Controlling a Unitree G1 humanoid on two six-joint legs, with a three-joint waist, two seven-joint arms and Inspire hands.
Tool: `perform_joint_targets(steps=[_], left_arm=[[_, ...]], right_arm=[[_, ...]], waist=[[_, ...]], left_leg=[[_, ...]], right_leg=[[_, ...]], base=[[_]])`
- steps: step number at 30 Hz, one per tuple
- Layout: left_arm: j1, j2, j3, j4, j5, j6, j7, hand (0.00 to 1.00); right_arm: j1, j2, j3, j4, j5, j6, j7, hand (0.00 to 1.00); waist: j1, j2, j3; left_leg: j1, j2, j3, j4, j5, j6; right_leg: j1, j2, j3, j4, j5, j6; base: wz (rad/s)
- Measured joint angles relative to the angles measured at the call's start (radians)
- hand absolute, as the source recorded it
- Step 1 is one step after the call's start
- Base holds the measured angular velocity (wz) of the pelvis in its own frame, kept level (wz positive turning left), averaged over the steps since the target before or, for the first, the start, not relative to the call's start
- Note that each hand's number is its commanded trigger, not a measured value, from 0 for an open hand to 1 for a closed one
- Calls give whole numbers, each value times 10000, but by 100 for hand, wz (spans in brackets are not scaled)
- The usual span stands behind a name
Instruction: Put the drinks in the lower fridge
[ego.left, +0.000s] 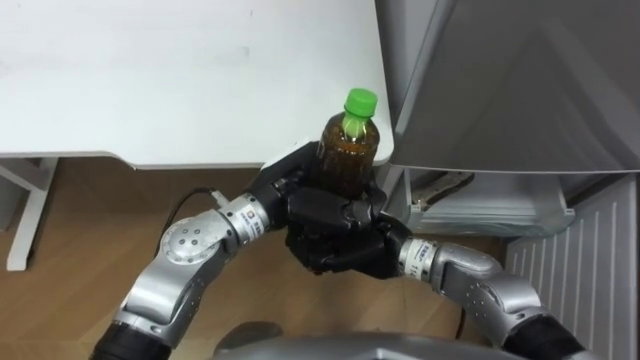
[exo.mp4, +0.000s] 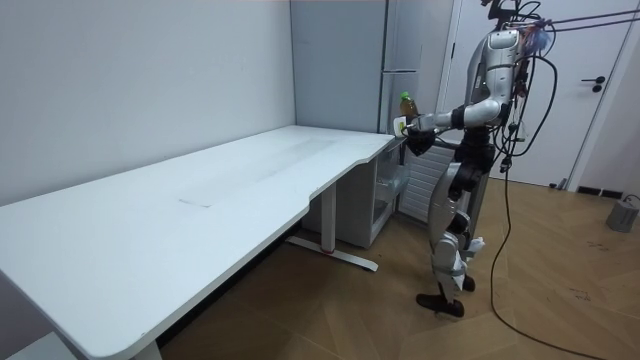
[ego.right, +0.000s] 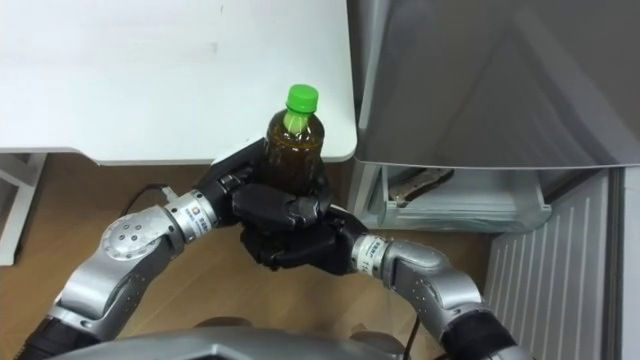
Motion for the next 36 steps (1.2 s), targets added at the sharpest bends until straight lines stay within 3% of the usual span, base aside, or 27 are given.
perform_joint_targets(steps=[8,10,11,30,36], left_arm=[[3,28,-32,1,-57,22,54,100],[4,34,-50,1,-68,32,86,100],[1,32,-57,0,-69,32,104,100],[-142,-7,106,-2,-397,7,200,100],[-122,-3,111,-2,-406,-26,226,100]], right_arm=[[0,0,98,0,83,8,-56,100],[1,1,108,0,90,9,-62,6],[1,-1,122,0,157,15,-77,0],[51,-7,212,-340,829,30,-685,0],[223,-9,270,-665,832,34,-1089,0]], waist=[[23,-14,9],[22,-13,9],[31,-13,9],[10,12,-8],[24,139,-21]], left_leg=[[5,-3,0,7,-1,0],[3,-3,1,4,-1,0],[0,-2,0,-13,-1,0],[211,-17,3,-117,4,-4],[342,-17,56,-192,6,-7]], right_leg=[[-9,-3,-4,-1,0,0],[-10,-2,-2,-1,0,0],[-11,1,8,0,0,0],[160,18,164,-28,0,1],[240,12,148,-36,0,1]], base=[[0],[0],[0],[0],[-1]])
